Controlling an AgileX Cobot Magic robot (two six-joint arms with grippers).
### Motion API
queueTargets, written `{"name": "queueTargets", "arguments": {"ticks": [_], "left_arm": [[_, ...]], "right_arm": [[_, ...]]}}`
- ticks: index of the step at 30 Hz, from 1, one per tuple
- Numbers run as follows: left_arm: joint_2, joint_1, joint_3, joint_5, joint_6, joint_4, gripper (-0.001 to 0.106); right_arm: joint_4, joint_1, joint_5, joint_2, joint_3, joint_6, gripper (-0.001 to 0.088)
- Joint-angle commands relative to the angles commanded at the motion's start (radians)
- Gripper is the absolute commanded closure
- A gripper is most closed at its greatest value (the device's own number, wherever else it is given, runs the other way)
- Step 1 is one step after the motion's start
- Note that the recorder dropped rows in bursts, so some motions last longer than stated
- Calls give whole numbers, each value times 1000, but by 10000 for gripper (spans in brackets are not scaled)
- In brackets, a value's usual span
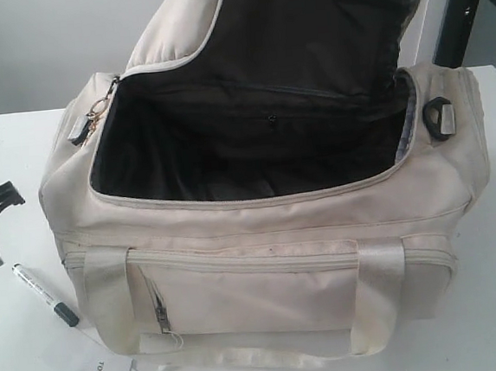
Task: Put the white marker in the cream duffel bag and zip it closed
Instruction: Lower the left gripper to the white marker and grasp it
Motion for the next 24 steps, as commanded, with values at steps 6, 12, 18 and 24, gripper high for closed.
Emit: {"name": "queueTargets", "arguments": {"ticks": [6,12,18,24], "left_arm": [[49,-39,45,-107,-133,38,556],[94,-39,46,-141,-149,65,556],[130,-49,46,-159,-202,75,556],[194,-49,46,-210,-232,92,556]], "right_arm": [[0,0,0,0,0,0,868],[0,0,0,0,0,0,868],[0,0,0,0,0,0,868],[0,0,0,0,0,0,868]]}}
